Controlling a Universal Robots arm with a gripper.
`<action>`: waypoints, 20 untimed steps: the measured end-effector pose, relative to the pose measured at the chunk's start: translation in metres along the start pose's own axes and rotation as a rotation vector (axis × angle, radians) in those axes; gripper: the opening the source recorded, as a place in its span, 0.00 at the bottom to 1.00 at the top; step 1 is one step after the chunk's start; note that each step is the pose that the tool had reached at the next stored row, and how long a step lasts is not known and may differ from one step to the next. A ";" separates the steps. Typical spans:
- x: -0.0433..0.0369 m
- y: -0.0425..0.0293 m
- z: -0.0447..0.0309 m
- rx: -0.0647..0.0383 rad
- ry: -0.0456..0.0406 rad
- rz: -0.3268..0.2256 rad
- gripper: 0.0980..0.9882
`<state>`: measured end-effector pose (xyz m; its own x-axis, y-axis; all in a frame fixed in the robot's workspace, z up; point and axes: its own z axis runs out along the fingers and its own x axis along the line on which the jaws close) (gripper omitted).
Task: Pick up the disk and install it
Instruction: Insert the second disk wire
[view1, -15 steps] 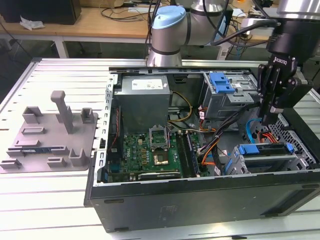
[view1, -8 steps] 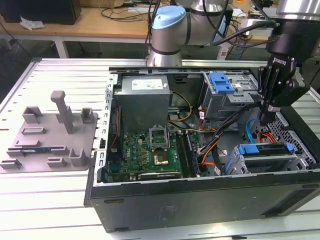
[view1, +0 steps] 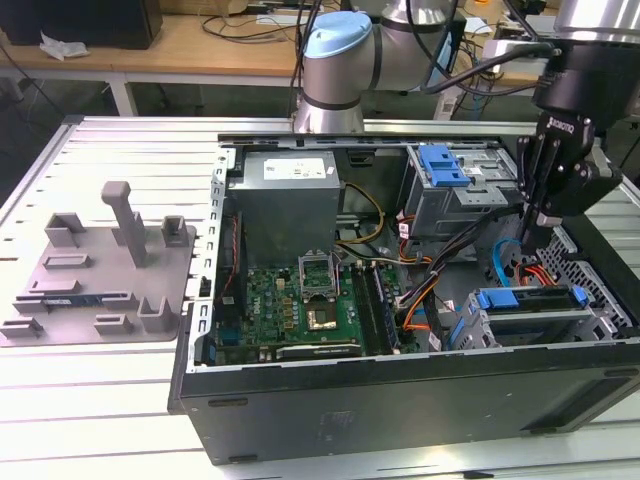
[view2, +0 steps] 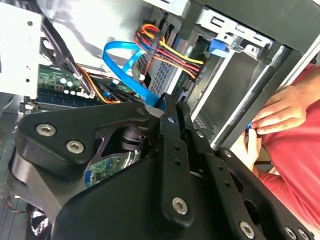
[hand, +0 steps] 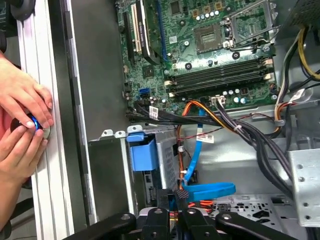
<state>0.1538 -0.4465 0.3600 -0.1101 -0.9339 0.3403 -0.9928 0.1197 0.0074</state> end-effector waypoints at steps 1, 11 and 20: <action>0.0026 0.0000 0.0009 0.000 -0.0028 0.000 0.07; 0.0258 -0.0026 0.0093 0.010 -0.1114 0.003 0.07; 0.0365 -0.0039 0.0132 0.020 -0.2405 0.000 0.07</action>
<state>0.1530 -0.4856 0.3600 -0.1154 -0.9876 0.1065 -0.9933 0.1148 -0.0120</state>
